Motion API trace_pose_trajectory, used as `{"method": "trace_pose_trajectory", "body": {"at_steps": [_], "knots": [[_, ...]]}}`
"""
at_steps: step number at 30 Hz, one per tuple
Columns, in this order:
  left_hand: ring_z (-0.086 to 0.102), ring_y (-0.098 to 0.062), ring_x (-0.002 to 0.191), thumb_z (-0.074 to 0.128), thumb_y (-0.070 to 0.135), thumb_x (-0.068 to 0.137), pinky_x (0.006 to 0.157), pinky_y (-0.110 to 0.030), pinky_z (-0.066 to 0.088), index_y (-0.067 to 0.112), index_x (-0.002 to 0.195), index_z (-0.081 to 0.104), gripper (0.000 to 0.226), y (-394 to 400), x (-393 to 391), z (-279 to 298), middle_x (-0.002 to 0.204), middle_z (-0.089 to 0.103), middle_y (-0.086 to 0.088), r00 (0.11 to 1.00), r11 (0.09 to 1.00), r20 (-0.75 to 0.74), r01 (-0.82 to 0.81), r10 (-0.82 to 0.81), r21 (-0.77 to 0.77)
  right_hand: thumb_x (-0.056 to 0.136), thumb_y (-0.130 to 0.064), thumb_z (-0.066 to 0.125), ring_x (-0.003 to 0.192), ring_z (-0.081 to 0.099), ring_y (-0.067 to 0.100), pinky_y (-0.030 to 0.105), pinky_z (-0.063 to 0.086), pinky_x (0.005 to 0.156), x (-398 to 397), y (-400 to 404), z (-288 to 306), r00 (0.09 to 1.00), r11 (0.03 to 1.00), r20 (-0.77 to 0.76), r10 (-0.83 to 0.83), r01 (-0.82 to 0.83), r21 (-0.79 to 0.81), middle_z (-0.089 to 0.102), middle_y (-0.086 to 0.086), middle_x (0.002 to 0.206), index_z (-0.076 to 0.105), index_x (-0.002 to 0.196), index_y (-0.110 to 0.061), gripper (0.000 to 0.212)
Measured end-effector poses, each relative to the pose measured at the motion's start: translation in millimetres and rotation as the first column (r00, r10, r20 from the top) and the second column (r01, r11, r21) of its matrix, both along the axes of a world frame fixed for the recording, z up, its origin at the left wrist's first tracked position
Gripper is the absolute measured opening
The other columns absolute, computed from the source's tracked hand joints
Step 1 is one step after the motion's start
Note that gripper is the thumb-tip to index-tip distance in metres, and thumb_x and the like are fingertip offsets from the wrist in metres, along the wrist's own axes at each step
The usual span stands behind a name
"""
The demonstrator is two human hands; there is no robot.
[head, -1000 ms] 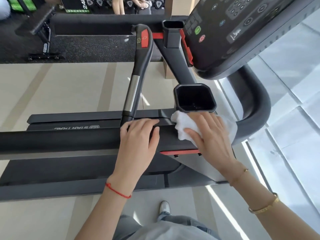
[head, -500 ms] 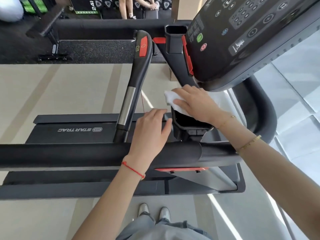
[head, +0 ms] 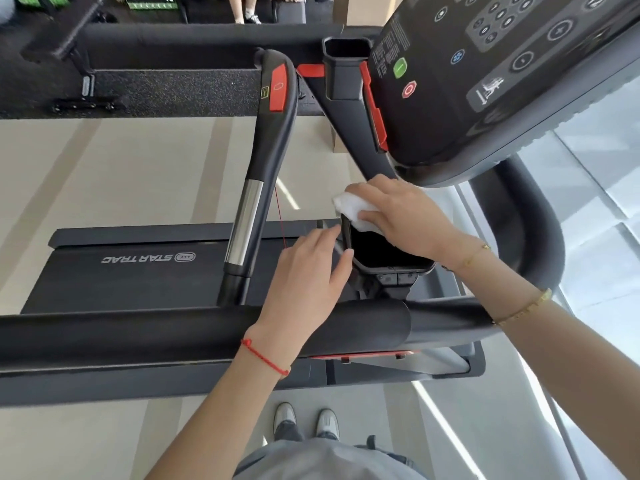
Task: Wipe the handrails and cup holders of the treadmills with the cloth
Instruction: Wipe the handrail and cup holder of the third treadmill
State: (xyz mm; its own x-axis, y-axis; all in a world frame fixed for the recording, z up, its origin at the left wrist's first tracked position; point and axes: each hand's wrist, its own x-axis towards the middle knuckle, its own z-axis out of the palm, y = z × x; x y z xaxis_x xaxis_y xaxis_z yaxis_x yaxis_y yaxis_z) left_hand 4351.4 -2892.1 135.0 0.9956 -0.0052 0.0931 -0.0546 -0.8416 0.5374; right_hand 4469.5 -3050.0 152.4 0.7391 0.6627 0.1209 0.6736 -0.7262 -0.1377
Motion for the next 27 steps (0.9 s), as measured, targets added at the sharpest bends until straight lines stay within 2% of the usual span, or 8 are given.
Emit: {"method": "trace_pose_trajectory", "body": {"at_steps": [3,6,9,11,18,21,24,27], "knots": [[0.051,-0.016,0.122,0.038,0.038,0.102,0.103,-0.039,0.042,0.017,0.146,0.04,0.049,0,0,0,0.136,0.054,0.001,1.0,1.0,-0.004,0.007,-0.007,-0.019,0.099,-0.023,0.048,0.106,0.05,0.033,0.041,0.04,0.093,-14,-17,-7,0.988,0.99,0.065,-0.139,0.141,-0.018,0.049,0.011,0.125,0.038,0.143,-0.018,0.046],[0.051,-0.016,0.122,0.039,0.037,0.102,0.102,-0.04,0.043,0.018,0.146,0.04,0.048,1,-1,0,0.136,0.054,0.001,1.0,0.999,-0.003,0.008,-0.008,-0.038,0.099,-0.02,0.049,0.111,0.047,0.035,0.031,0.037,0.087,-32,-25,-9,0.95,0.942,-0.102,-0.297,0.308,0.131,0.041,0.016,0.133,0.028,0.148,-0.019,0.054],[0.053,-0.018,0.12,0.04,0.035,0.102,0.099,-0.041,0.046,0.016,0.146,0.041,0.048,0,-1,0,0.134,0.055,-0.001,1.0,0.999,-0.001,0.017,-0.017,-0.044,0.1,-0.024,0.046,0.081,0.051,0.026,0.02,0.027,0.06,-50,-36,-12,0.85,0.834,-0.34,-0.404,0.494,0.245,0.044,0.017,0.12,0.02,0.15,-0.018,0.056],[0.054,-0.019,0.119,0.04,0.034,0.102,0.097,-0.041,0.047,0.015,0.146,0.041,0.048,0,-1,0,0.132,0.056,-0.002,1.0,0.999,-0.002,0.021,-0.021,-0.041,0.1,-0.026,0.045,0.071,0.045,0.014,0.024,0.025,0.054,-59,-41,-14,0.812,0.807,-0.396,-0.43,0.542,0.235,0.042,0.013,0.109,0.017,0.149,-0.016,0.057],[0.059,-0.019,0.111,0.04,0.033,0.102,0.091,-0.04,0.05,0.016,0.145,0.042,0.046,0,-3,0,0.128,0.058,-0.002,1.0,0.999,0.014,0.028,-0.027,-0.038,0.1,-0.02,0.046,0.112,0.05,0.035,0.026,0.031,0.083,-28,-31,-2,0.813,0.831,-0.457,-0.361,0.503,0.238,0.039,0.017,0.135,0.022,0.149,-0.016,0.054],[0.059,-0.018,0.11,0.04,0.033,0.102,0.091,-0.038,0.05,0.017,0.145,0.042,0.046,-1,-3,-1,0.126,0.058,-0.001,0.999,0.999,0.019,0.026,-0.026,-0.046,0.1,-0.019,0.046,0.097,0.052,0.03,0.019,0.027,0.069,-44,-38,-6,0.82,0.823,-0.424,-0.384,0.512,0.247,0.042,0.017,0.129,0.023,0.148,-0.016,0.054],[0.06,-0.018,0.106,0.041,0.033,0.102,0.088,-0.036,0.05,0.018,0.144,0.043,0.044,-1,-3,0,0.121,0.06,0.0,0.999,0.998,0.027,0.028,-0.027,-0.05,0.1,-0.021,0.045,0.074,0.049,0.024,0.024,0.026,0.056,-66,-40,-13,0.836,0.825,-0.336,-0.433,0.518,0.225,0.045,0.017,0.118,0.023,0.147,-0.01,0.053],[0.059,-0.018,0.103,0.041,0.033,0.102,0.086,-0.036,0.05,0.018,0.144,0.044,0.044,-1,-2,-1,0.118,0.06,0.0,1.0,0.999,0.022,0.02,-0.019,-0.036,0.1,-0.019,0.045,0.102,0.049,0.034,0.03,0.034,0.075,-52,-36,-11,0.886,0.891,-0.271,-0.376,0.426,0.155,0.041,0.019,0.126,0.022,0.147,-0.008,0.054]]}}
